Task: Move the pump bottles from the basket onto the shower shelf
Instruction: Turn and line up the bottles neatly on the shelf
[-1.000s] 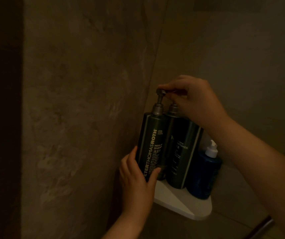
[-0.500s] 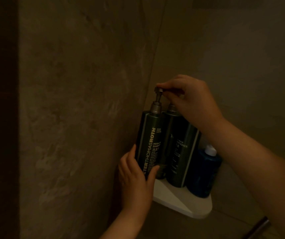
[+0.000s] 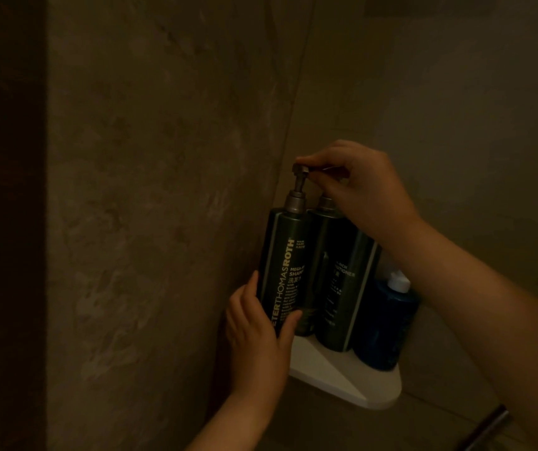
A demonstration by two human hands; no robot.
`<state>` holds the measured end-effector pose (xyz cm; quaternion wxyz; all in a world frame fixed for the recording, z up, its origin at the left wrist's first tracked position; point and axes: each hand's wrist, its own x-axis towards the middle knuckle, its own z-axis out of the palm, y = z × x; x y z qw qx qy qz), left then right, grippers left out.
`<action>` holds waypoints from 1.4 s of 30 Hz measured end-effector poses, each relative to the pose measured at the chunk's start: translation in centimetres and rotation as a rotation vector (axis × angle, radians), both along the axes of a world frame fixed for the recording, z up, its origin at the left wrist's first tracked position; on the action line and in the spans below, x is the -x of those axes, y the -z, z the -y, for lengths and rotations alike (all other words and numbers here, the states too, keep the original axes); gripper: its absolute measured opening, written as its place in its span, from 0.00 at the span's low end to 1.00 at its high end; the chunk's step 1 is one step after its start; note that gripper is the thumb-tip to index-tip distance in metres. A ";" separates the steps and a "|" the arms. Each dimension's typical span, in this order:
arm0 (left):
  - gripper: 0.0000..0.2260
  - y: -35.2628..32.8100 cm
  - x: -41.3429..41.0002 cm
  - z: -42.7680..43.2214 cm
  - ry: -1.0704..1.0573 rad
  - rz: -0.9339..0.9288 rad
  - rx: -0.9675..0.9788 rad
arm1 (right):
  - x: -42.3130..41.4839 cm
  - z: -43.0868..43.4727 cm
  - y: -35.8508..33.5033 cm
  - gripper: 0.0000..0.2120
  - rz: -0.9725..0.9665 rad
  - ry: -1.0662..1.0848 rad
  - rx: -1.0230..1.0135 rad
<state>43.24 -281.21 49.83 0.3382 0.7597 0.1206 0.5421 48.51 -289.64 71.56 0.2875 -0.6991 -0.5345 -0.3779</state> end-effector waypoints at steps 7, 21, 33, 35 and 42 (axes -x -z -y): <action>0.37 0.0 -0.1 -0.1 0.018 -0.002 0.000 | -0.2 0.1 0.0 0.11 -0.029 -0.028 -0.019; 0.39 0.3 0.3 -0.2 0.057 -0.057 -0.040 | 0.0 0.2 0.4 0.17 -0.041 0.001 0.011; 0.40 2.0 1.8 -0.8 -0.020 -0.145 -0.337 | 0.1 -0.1 0.1 0.20 -0.083 0.022 0.026; 0.42 2.0 1.7 -1.0 -0.020 -0.178 -0.329 | 0.0 -0.3 0.0 0.21 -0.084 0.047 0.054; 0.39 1.8 1.7 -1.2 -0.005 -0.244 -0.305 | -0.1 -1.0 -0.9 0.22 -0.071 0.146 0.148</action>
